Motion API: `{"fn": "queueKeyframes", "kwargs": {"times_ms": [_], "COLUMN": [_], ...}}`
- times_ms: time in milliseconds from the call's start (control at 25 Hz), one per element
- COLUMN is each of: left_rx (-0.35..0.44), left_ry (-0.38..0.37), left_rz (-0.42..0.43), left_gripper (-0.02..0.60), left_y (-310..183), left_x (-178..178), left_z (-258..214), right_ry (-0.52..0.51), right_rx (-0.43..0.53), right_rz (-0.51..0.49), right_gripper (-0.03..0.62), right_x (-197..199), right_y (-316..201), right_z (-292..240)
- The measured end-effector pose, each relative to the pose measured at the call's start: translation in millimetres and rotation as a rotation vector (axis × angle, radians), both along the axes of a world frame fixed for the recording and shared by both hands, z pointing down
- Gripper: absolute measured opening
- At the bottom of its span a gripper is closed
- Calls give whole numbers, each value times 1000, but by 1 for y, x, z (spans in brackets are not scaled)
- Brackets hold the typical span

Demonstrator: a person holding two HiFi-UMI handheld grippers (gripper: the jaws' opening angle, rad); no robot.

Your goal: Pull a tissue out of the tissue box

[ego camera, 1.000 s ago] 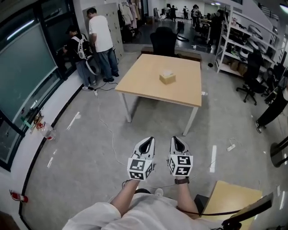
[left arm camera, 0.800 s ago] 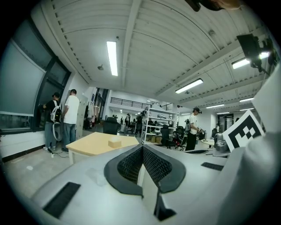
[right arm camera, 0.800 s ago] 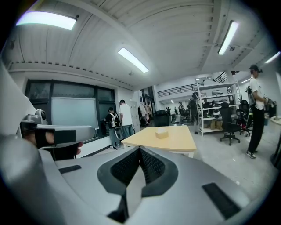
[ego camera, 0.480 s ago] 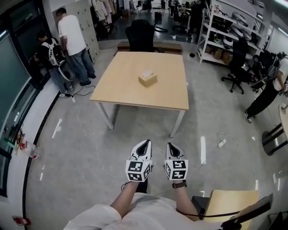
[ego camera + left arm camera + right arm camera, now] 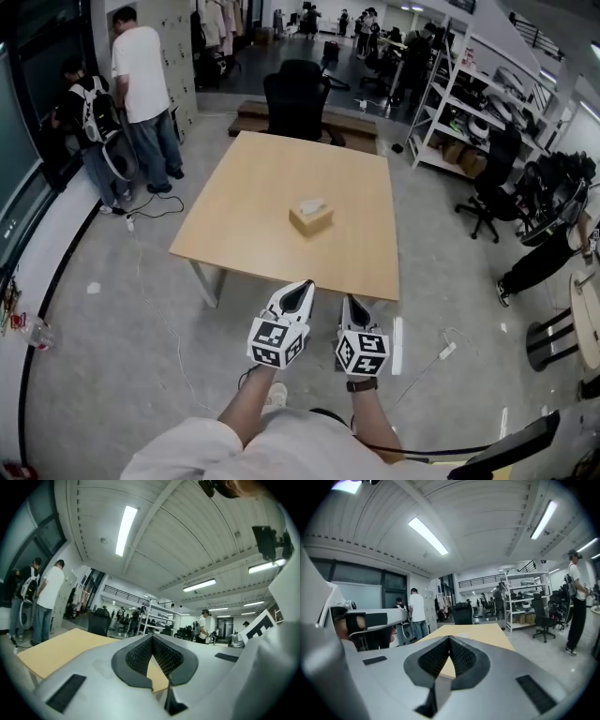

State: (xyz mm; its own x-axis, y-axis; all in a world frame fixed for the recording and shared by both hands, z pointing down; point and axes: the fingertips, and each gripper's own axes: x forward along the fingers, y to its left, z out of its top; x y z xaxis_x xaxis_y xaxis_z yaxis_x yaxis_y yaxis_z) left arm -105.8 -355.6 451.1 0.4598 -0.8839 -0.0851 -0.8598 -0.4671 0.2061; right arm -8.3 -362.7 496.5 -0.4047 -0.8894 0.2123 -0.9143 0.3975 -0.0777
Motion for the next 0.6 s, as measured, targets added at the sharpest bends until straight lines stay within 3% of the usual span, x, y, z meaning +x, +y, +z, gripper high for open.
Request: {"fn": "queueKeyframes", "kwargs": {"times_ms": [280, 600], "left_rx": [-35, -50], "left_ry": [34, -7], "left_rz": [26, -113], "left_gripper": [-12, -11], "left_y": [-76, -215], "left_x": [-15, -45], "left_z": [17, 30], "right_ry": [-104, -59], "right_rx": [-91, -96], "right_rz": [-2, -41], "right_gripper": [-6, -5], "right_x": [-21, -35], "right_y": [-83, -229], "right_z": [24, 33]}}
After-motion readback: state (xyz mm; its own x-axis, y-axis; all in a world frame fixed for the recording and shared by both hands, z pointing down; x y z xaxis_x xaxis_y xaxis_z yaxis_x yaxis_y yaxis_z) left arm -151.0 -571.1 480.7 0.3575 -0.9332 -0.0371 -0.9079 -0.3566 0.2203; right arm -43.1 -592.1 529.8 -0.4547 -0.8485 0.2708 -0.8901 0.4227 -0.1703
